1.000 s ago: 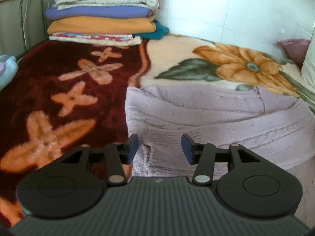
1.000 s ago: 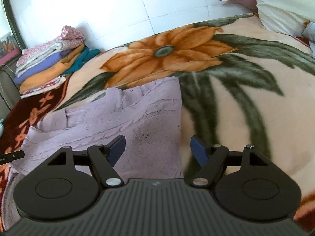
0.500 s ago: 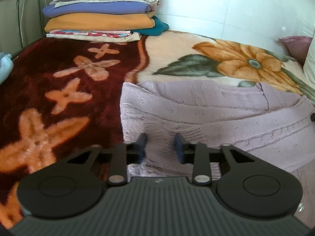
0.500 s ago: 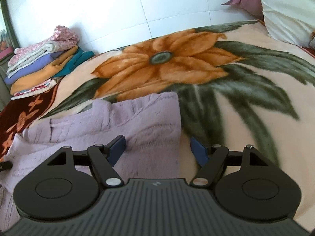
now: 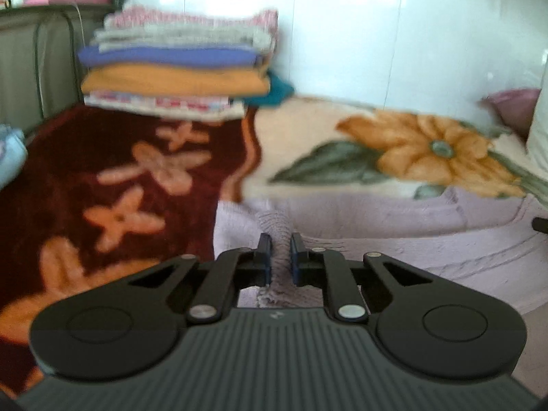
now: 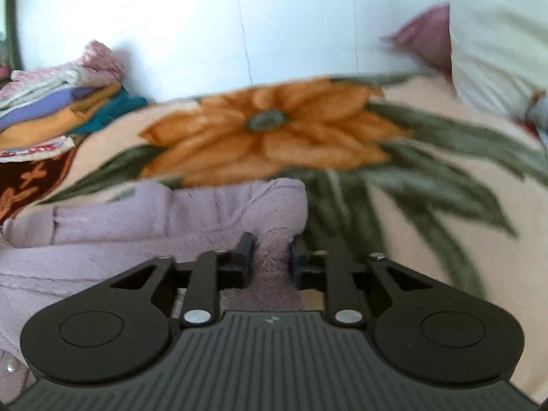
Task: Fold small clothes
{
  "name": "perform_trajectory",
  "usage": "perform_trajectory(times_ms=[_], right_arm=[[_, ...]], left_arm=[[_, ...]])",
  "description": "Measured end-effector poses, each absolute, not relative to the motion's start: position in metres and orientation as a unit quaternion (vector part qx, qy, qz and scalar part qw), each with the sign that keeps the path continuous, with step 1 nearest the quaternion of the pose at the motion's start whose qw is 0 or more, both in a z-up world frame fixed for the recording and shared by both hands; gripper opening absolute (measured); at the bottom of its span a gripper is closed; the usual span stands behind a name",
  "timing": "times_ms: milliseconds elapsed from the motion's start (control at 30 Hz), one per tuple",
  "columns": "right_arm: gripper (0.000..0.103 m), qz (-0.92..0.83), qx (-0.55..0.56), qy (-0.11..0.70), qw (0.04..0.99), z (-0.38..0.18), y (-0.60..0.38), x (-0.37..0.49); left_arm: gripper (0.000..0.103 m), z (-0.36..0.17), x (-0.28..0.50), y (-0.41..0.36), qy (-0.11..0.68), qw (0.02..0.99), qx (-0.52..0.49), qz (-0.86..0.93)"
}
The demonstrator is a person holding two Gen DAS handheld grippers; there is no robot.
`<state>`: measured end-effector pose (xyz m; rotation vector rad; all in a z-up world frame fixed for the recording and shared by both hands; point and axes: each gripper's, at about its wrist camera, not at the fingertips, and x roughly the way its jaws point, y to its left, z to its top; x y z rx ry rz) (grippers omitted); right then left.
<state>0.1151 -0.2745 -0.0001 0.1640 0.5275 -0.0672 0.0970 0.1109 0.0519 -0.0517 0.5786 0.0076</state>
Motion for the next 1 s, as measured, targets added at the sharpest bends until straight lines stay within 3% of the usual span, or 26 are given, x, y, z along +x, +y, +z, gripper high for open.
perform_trajectory(times_ms=[100,233,367,667,800,967,1000], right_arm=[[0.058,-0.033,0.095,0.264,0.959,0.001,-0.282,0.113],[0.067,-0.032,0.122,0.271,0.954,0.013,-0.290,0.098],[0.067,-0.008,0.143,0.269,0.952,0.029,-0.292,0.064],[0.068,0.088,0.115,0.285,0.948,0.069,-0.268,-0.025],[0.076,0.123,0.083,0.287,0.946,0.079,-0.250,-0.062],[0.076,0.175,0.068,0.300,0.935,0.080,-0.230,-0.105],[0.077,0.181,0.063,0.304,0.933,0.079,-0.226,-0.112]], left_arm=[[0.018,0.030,0.109,0.113,0.327,0.945,-0.018,0.010],[0.021,0.034,0.103,0.113,0.325,0.946,-0.007,0.014],[0.024,0.047,0.092,0.118,0.328,0.944,-0.009,0.015],[0.023,0.078,0.042,0.132,0.342,0.940,-0.013,-0.010],[0.023,0.091,0.013,0.133,0.347,0.938,-0.003,-0.012],[0.023,0.105,-0.027,0.134,0.347,0.937,0.000,-0.034],[0.028,0.107,-0.036,0.132,0.344,0.938,0.007,-0.041]])
